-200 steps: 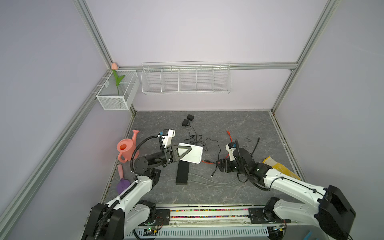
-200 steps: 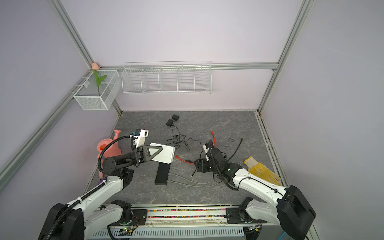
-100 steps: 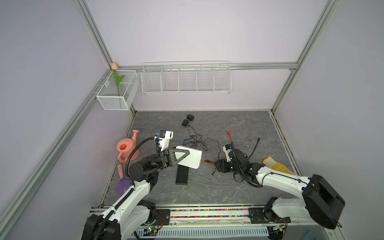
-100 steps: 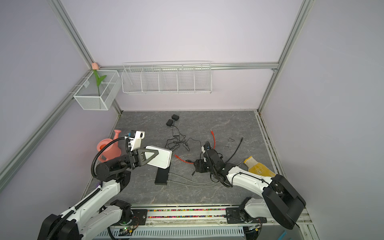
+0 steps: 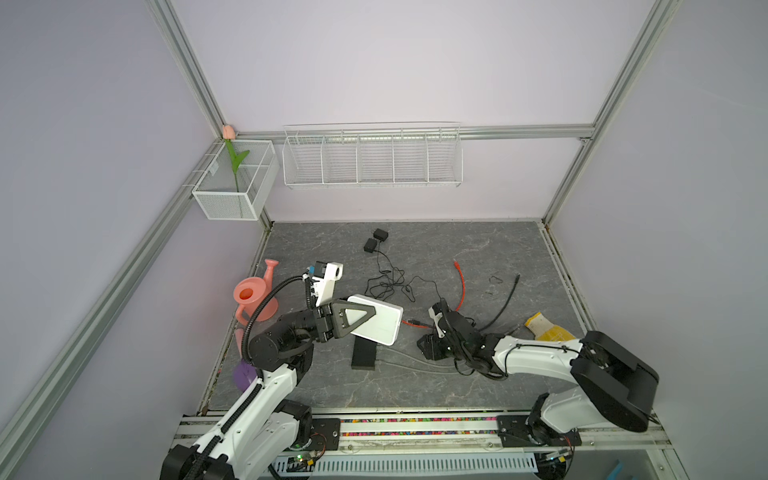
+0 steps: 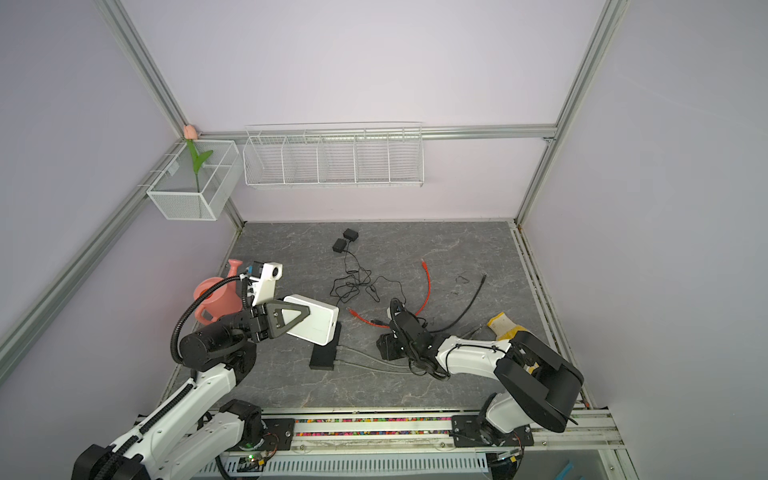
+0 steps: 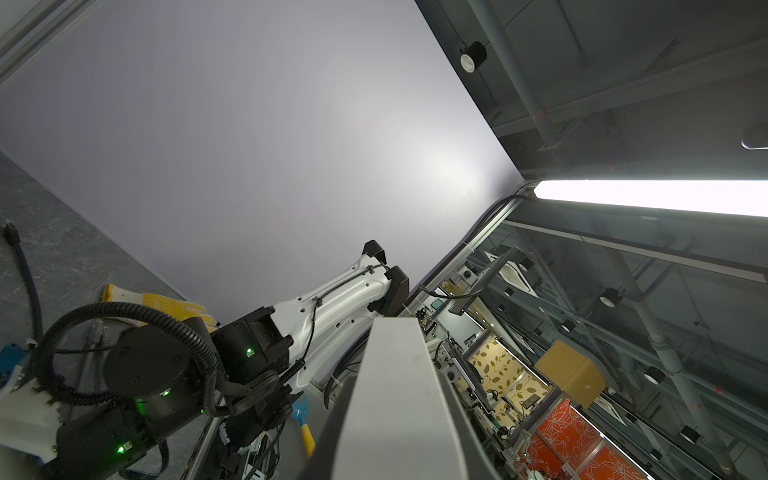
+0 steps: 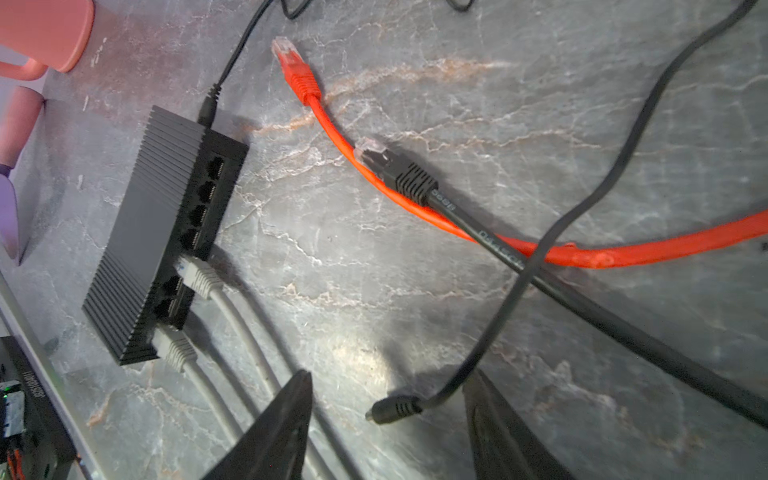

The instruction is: Insert the plug into the switch port

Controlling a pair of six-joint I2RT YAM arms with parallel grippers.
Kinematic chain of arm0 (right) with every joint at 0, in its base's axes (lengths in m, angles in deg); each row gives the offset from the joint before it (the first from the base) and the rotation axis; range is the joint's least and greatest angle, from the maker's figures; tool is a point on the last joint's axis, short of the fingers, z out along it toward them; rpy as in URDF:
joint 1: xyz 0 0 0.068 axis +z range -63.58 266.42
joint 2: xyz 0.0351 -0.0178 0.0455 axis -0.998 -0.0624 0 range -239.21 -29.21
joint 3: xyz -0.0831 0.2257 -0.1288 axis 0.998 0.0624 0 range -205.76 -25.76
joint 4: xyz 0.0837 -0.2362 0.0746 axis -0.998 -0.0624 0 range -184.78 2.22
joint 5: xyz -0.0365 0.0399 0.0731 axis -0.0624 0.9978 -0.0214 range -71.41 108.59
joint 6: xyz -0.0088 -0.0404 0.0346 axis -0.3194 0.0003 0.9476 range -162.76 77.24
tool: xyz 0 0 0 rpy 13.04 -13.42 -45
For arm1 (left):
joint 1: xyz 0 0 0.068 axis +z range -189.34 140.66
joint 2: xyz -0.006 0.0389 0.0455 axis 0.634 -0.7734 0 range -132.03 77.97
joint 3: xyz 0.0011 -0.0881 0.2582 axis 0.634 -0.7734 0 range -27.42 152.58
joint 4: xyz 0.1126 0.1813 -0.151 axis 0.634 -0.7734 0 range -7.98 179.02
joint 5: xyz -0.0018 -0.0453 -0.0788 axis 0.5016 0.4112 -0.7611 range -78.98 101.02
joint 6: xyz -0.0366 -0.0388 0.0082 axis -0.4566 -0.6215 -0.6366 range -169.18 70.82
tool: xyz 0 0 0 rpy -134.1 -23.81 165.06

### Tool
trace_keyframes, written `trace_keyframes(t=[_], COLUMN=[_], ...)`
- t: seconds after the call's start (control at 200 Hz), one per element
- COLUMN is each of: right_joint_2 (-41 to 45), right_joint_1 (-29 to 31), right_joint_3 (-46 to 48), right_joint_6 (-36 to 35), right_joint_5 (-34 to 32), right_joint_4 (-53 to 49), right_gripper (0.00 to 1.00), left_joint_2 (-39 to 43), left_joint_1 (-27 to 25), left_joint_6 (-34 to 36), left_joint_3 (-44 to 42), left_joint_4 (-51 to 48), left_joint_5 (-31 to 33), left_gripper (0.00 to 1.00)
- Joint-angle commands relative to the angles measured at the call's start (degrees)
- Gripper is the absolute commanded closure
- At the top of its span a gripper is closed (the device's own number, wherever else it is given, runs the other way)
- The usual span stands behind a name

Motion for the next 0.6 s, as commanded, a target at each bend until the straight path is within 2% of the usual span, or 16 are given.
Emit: trace_keyframes(t=[0.0, 0.11, 0.35, 0.595], right_joint_2=[-1.16, -1.79, -2.05, -1.43], right_joint_1=[0.45, 0.43, 0.40, 0.47], right_joint_3=[1.43, 1.36, 1.15, 1.47], right_joint_6=[2.78, 2.89, 2.98, 3.40], right_joint_5=[-1.30, -1.53, -0.36, 0.07], right_joint_4=[3.50, 4.39, 5.15, 5.60], right_gripper=[0.43, 0.46, 0.70, 0.87], left_joint_2=[0.99, 1.26, 1.91, 1.26], left_joint_1=[0.27, 0.34, 0.35, 0.40], left_joint_6=[-2.39, -2.30, -2.38, -2.35], left_joint_3=[1.99, 1.82, 1.58, 2.06], left_joint_4=[2.21, 2.23, 2.31, 2.49], left_joint_5=[-0.97, -0.88, -1.09, -1.21], left_gripper=[1.00, 1.00, 1.00, 1.00])
